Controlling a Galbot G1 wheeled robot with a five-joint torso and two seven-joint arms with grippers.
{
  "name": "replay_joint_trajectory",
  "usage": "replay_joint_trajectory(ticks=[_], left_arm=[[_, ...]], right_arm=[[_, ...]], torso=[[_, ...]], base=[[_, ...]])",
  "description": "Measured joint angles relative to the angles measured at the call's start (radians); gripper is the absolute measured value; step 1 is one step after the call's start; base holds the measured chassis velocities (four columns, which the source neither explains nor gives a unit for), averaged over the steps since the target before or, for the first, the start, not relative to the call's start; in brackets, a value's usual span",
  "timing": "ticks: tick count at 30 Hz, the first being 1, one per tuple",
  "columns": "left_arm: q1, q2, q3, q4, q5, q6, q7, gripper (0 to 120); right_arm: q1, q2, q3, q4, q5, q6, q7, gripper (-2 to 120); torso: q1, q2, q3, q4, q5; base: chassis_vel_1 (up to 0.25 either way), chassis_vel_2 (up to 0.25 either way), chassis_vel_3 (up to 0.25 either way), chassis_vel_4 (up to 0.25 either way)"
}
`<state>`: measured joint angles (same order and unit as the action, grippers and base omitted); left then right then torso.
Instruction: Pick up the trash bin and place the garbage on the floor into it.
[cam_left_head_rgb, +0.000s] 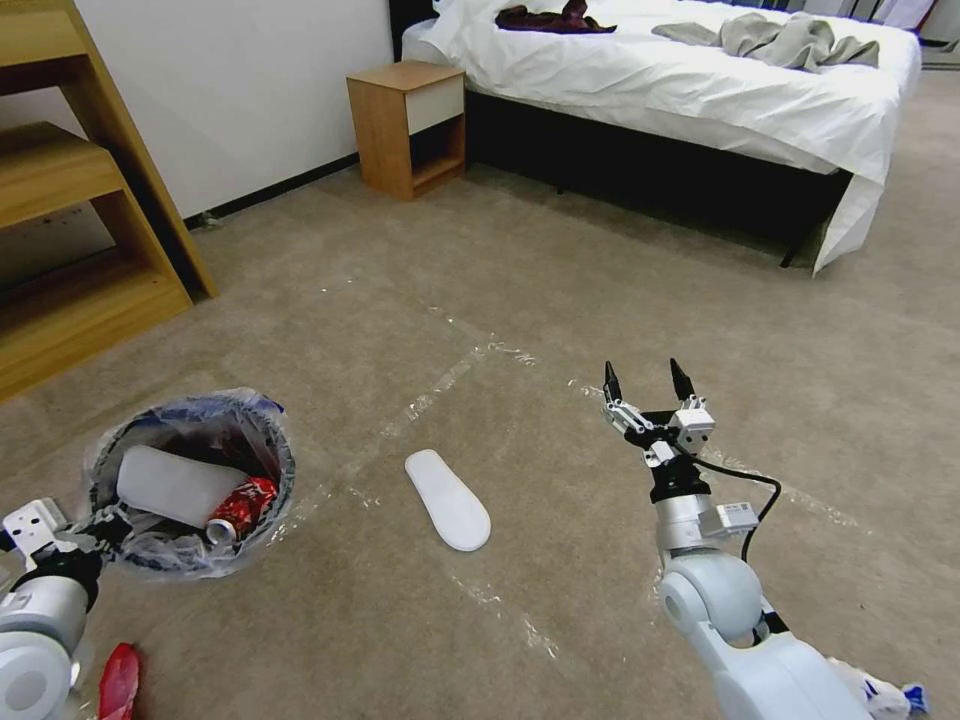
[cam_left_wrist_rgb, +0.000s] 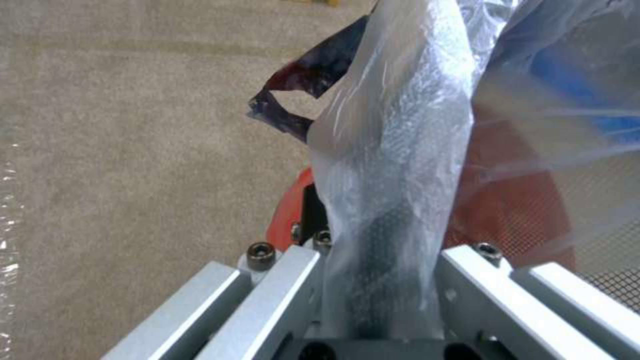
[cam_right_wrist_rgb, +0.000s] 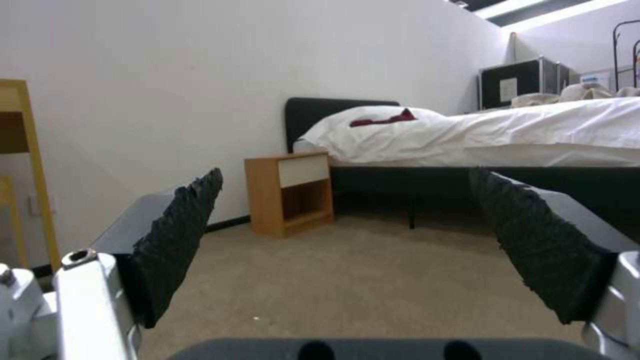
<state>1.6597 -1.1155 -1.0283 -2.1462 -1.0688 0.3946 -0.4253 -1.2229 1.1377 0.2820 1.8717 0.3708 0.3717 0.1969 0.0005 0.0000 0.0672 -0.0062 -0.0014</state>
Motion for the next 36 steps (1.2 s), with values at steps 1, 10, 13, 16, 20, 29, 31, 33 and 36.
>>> replay_joint_trajectory(ticks=[1, 10, 13, 16, 20, 29, 31, 33, 36], left_arm=[[0.001, -0.001, 0.0, 0.0, 0.0, 0.0, 0.0, 0], [-0.002, -0.007, 0.007, 0.004, 0.008, -0.003, 0.002, 0], [-0.003, -0.007, 0.008, 0.004, 0.008, -0.003, 0.002, 0], [-0.004, -0.006, 0.007, 0.007, 0.008, -0.003, 0.002, 0], [-0.004, -0.006, 0.005, 0.007, 0.007, -0.003, 0.002, 0], [0.0, -0.007, 0.003, 0.007, 0.007, -0.004, 0.002, 0], [0.0, -0.009, 0.003, 0.007, 0.009, -0.004, 0.003, 0], [-0.001, -0.011, 0.004, 0.007, 0.011, -0.005, 0.003, 0], [-0.003, -0.013, 0.007, 0.008, 0.014, -0.005, 0.004, 0]], right_arm=[[0.002, 0.003, -0.001, -0.002, -0.003, 0.0, 0.0, 95], [0.0, -0.005, -0.002, -0.003, -0.004, 0.005, -0.001, 98], [0.001, -0.007, -0.002, -0.006, -0.003, 0.005, 0.0, 97], [0.005, -0.006, -0.005, -0.01, -0.003, 0.005, 0.0, 96], [0.009, -0.002, -0.009, -0.013, -0.004, 0.004, -0.001, 96], [0.013, 0.003, -0.013, -0.016, -0.008, 0.003, -0.002, 97], [0.012, 0.002, -0.013, -0.016, -0.008, 0.004, -0.003, 97], [0.012, 0.001, -0.014, -0.016, -0.008, 0.004, -0.003, 97], [0.013, -0.004, -0.015, -0.016, -0.007, 0.006, -0.004, 97]], torso=[[0.0, 0.0, 0.0, 0.0, 0.0], [0.0, 0.0, 0.0, 0.0, 0.0], [0.0, 0.0, 0.0, -0.0001, 0.0], [0.0, 0.0, 0.0, 0.0, 0.0], [0.0, 0.0, 0.0, 0.0, 0.0001], [0.0, 0.0, 0.0, 0.0, 0.0], [0.0, 0.0, 0.0, 0.0, 0.0], [0.0, 0.0, 0.0, 0.0, 0.0001], [0.0, 0.0, 0.0, 0.0, 0.0]], base=[[-0.058, 0.017, 0.041, -0.053], [-0.035, 0.032, 0.029, -0.041], [0.0, 0.0, 0.0, 0.0], [0.0, 0.0, 0.0, 0.0], [0.0, 0.0, 0.0, 0.0], [-0.03, 0.031, 0.024, -0.034], [-0.055, 0.075, 0.061, -0.075], [-0.051, 0.069, 0.049, -0.068], [-0.012, 0.02, 0.014, -0.017]])
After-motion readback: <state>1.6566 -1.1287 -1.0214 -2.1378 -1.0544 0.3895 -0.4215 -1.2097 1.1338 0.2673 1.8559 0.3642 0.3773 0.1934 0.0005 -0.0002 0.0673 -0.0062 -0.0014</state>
